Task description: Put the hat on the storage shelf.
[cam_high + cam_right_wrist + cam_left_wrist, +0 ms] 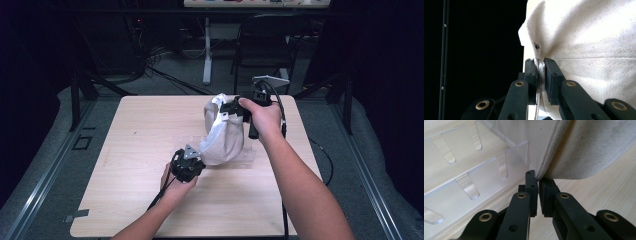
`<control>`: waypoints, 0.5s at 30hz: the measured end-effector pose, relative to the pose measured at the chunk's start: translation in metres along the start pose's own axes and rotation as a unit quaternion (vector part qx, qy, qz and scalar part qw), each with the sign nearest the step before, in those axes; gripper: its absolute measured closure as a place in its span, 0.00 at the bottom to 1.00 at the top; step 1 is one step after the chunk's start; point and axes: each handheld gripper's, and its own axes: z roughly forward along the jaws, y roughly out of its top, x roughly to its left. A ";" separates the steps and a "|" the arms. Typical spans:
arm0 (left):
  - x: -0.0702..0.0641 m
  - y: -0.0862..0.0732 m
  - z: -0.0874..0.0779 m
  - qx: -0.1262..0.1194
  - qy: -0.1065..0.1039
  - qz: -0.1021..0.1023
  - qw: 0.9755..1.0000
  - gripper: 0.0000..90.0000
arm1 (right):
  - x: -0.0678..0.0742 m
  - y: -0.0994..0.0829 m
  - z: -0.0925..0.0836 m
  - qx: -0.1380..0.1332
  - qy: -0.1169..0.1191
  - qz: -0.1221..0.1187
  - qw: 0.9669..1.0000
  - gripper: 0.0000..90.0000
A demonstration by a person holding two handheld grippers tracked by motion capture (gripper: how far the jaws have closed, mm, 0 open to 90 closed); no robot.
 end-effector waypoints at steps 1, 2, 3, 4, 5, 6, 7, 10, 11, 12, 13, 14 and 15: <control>0.000 0.000 0.000 -0.001 -0.001 0.000 1.000 0.96 | -0.001 0.000 0.000 0.000 -0.001 0.000 1.000 0.91; 0.000 -0.001 0.000 -0.004 -0.003 -0.004 1.000 0.96 | -0.001 0.000 0.000 -0.002 -0.001 0.002 1.000 0.91; 0.001 -0.001 0.000 -0.005 -0.003 -0.004 1.000 0.96 | -0.001 0.000 -0.001 -0.001 -0.001 0.000 1.000 0.91; 0.001 -0.002 0.000 -0.007 -0.003 -0.003 1.000 0.96 | -0.001 0.000 -0.001 -0.001 -0.001 0.000 1.000 0.91; 0.001 -0.002 0.000 -0.009 -0.001 -0.003 1.000 0.96 | -0.001 0.000 -0.001 -0.003 -0.002 0.000 1.000 0.91; 0.001 -0.002 -0.001 -0.007 -0.002 -0.001 1.000 0.95 | -0.002 0.000 -0.001 -0.003 -0.001 0.000 1.000 0.91; 0.000 -0.002 -0.001 -0.009 -0.001 0.001 1.000 0.95 | -0.002 0.000 -0.002 -0.003 -0.001 0.001 1.000 0.91; -0.001 -0.002 -0.001 -0.013 0.003 0.000 1.000 0.95 | -0.003 0.001 -0.002 -0.001 -0.002 -0.001 1.000 0.91; -0.001 -0.002 -0.001 -0.014 0.002 -0.001 1.000 0.94 | -0.003 0.001 -0.002 -0.002 -0.002 0.000 1.000 0.91; -0.001 -0.003 -0.001 -0.016 0.002 -0.002 1.000 0.93 | -0.003 0.000 -0.002 -0.003 -0.003 0.001 1.000 0.91; -0.001 -0.003 -0.002 -0.014 -0.001 -0.001 1.000 0.92 | -0.003 0.000 -0.002 -0.003 -0.002 0.001 1.000 0.90; -0.002 -0.003 -0.003 -0.019 -0.003 -0.003 1.000 0.91 | -0.003 0.000 -0.003 -0.003 -0.003 0.001 1.000 0.90; -0.002 -0.003 -0.004 -0.020 -0.003 0.001 1.000 0.89 | -0.004 0.001 -0.003 -0.002 -0.003 -0.001 1.000 0.90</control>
